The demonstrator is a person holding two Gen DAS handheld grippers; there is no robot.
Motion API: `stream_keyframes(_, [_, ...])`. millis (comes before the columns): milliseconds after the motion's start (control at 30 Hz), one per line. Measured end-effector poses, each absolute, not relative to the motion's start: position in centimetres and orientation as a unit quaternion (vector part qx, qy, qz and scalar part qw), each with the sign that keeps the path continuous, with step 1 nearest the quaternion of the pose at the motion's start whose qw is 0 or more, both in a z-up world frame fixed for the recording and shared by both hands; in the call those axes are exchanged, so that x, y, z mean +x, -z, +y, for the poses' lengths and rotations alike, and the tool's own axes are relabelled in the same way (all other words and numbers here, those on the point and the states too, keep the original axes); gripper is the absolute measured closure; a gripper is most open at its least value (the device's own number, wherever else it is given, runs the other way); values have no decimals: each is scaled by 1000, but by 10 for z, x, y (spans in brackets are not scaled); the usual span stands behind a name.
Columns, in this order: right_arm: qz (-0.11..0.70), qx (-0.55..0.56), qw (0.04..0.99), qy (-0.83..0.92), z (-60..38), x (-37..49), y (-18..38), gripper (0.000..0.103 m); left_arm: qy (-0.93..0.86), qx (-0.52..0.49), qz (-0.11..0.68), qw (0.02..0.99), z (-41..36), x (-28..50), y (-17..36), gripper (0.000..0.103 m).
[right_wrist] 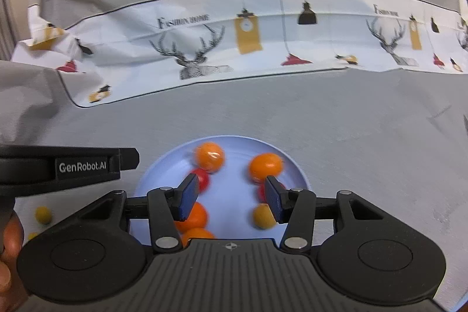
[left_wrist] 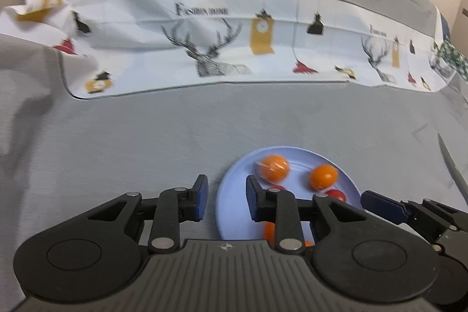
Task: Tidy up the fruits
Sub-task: 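Move both open tools back toward the remaining fruit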
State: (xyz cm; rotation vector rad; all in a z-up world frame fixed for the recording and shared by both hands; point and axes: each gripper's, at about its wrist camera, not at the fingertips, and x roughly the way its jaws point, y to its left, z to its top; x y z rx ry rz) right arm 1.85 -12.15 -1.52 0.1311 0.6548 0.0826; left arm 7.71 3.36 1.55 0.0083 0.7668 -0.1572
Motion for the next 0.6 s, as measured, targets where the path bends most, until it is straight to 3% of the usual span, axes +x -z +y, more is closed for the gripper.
stream_keyframes(100, [306, 61, 948, -69, -110, 13, 10, 52, 60, 2, 366, 929, 52, 69, -27, 78])
stream_keyframes(300, [279, 56, 947, -147, -79, 0, 0, 79, 32, 29, 353, 935, 94, 52, -48, 78])
stream_keyframes(600, [308, 27, 907, -286, -17, -10, 6, 80, -20, -99, 413, 905, 168, 59, -32, 78])
